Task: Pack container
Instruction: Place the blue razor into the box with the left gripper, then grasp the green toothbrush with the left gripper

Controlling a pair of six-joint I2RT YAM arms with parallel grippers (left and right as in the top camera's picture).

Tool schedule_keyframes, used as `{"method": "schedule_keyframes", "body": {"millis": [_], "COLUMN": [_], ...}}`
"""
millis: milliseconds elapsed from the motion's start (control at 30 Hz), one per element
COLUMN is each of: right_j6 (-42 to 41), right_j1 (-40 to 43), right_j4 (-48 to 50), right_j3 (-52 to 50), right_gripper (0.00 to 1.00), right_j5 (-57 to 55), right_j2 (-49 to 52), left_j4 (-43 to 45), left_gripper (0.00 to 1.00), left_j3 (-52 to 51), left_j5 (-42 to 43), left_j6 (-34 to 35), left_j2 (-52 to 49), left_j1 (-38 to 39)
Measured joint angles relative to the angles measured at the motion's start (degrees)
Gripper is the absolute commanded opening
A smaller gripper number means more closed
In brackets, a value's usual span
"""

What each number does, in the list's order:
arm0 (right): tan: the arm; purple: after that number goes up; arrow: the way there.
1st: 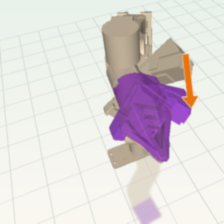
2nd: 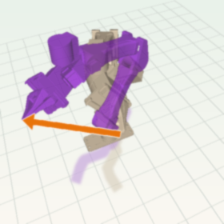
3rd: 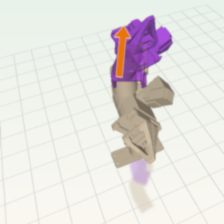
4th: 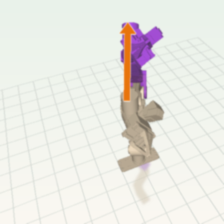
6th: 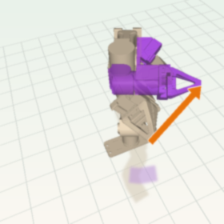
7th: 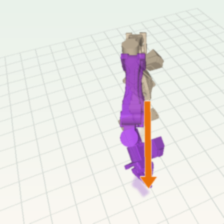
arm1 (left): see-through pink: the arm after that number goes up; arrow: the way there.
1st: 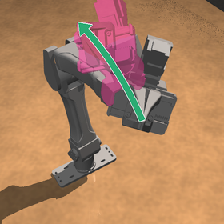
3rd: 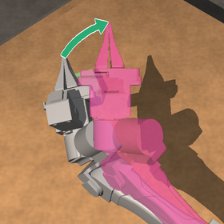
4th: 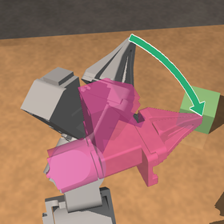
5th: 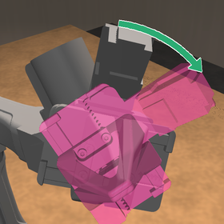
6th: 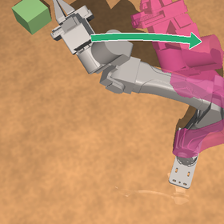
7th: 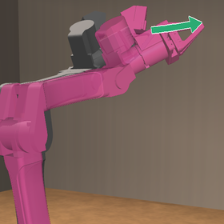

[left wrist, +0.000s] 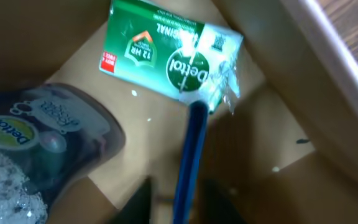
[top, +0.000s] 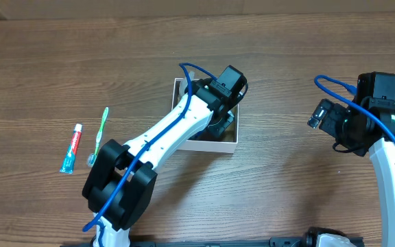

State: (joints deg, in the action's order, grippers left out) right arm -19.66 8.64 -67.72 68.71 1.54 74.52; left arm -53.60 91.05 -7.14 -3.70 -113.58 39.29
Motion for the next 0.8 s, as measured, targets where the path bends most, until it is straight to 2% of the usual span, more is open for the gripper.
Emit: {"method": "schedule_keyframes", "body": {"millis": [100,200,333,433,500,567,667,800], "right_j6": [0.2,0.2,0.4,0.5,0.6,0.6,0.7,0.6], "right_j1": [0.0,0.0,0.0,0.0,0.0,0.0,0.0,0.0], "right_j4": [-0.1,-0.2,-0.2,-0.2,-0.2,-0.2,-0.2,-0.2], "right_j3": [0.0,0.0,0.0,0.0,0.0,0.0,0.0,0.0], "right_gripper": [1.0,1.0,1.0,1.0,1.0,1.0,1.0,1.0], "right_j5": [0.0,0.0,0.0,0.0,0.0,0.0,0.0,0.0], "right_j2": [0.0,0.0,0.0,0.0,0.0,0.0,0.0,0.0], "left_j4": [0.3,-4.3,-10.0,-16.2,-18.9,-17.9,-13.8,-6.1], "left_gripper": [0.7,0.72,0.74,0.75,0.74,0.74,0.75,0.74], "left_j3": [0.3,4.0,10.6,12.4,12.3,10.0,0.9,-13.3], "left_j5": [-1.1,-2.2,-4.3,-6.7,-7.0,-5.6,-2.4,2.3], "left_j6": [0.4,1.3,7.8,13.3,15.7,15.8,15.7,15.1], "left_j2": [0.0,0.7,9.7,23.0,27.9,28.1,25.4,17.8], "left_j1": [0.0,0.0,-1.7,-10.3,-22.8,-30.2,-39.0,-44.3]}}
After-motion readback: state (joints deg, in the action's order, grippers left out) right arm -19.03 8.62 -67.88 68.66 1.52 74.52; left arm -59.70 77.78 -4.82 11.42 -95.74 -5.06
